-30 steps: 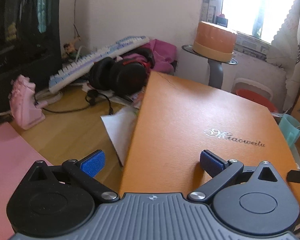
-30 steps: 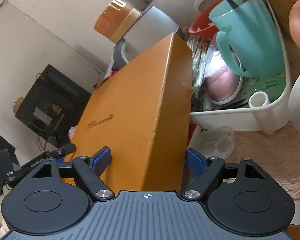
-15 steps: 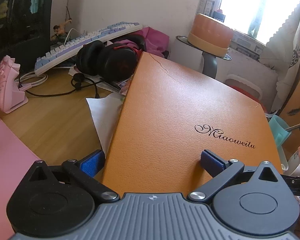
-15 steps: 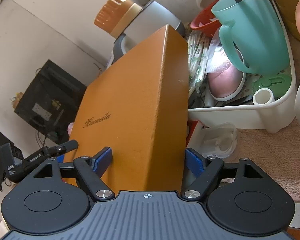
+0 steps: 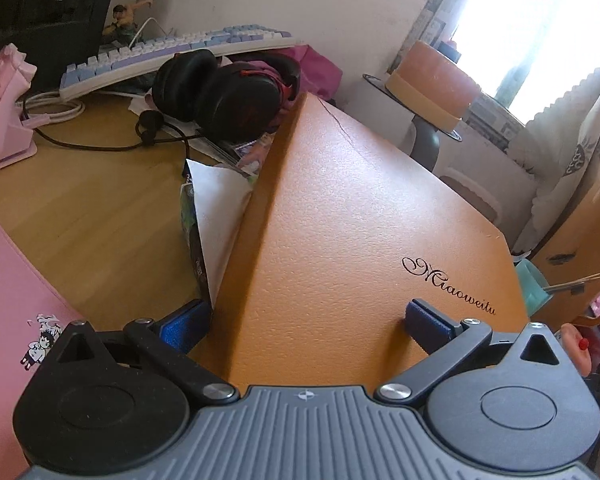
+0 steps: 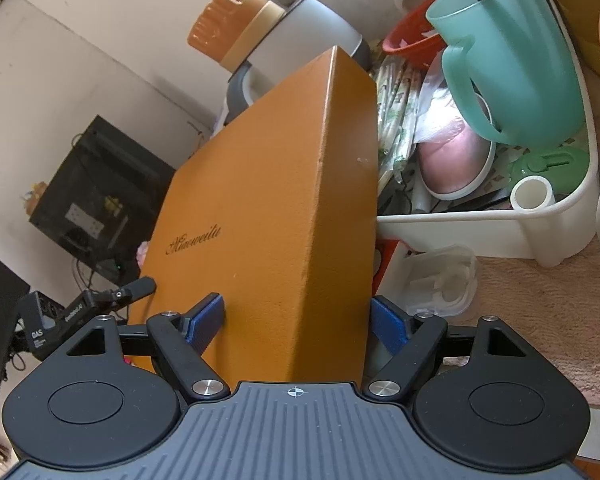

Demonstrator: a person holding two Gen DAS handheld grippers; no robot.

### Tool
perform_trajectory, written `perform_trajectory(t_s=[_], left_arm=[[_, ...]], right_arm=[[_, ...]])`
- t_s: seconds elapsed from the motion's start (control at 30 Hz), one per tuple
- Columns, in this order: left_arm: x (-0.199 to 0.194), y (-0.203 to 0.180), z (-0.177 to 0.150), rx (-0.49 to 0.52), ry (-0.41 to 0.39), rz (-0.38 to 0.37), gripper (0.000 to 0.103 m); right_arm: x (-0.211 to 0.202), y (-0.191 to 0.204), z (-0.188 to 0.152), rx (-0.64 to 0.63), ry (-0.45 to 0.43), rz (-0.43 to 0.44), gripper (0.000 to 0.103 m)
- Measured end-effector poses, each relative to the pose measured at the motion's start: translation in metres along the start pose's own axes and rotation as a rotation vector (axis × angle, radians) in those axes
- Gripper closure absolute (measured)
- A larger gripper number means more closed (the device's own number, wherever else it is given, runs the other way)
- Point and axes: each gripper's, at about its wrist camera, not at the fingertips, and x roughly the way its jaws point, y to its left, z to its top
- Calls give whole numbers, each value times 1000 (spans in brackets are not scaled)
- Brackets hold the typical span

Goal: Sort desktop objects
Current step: 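Lift the orange lid with both grippers and carry it over the box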

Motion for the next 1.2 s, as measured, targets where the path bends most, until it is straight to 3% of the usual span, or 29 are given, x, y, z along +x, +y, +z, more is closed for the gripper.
perform_trajectory(t_s=[0.43,0.7,0.97,1.2], left_arm=[[-9,-8,-4,-18,-2,24,0],[-30,-12,-7,-34,-49,20,0],[-77,-18,-10,-30,-135,56,0],[-144,-13,-14,-55,-242,136,0]], right_arm=[[-8,11,1,-41,-13,-7,21],[-18,24,2,-81,-30,8,21],[-24,52,4,-134,-22,71,21],[-16,99,6,-214,15,168,21]])
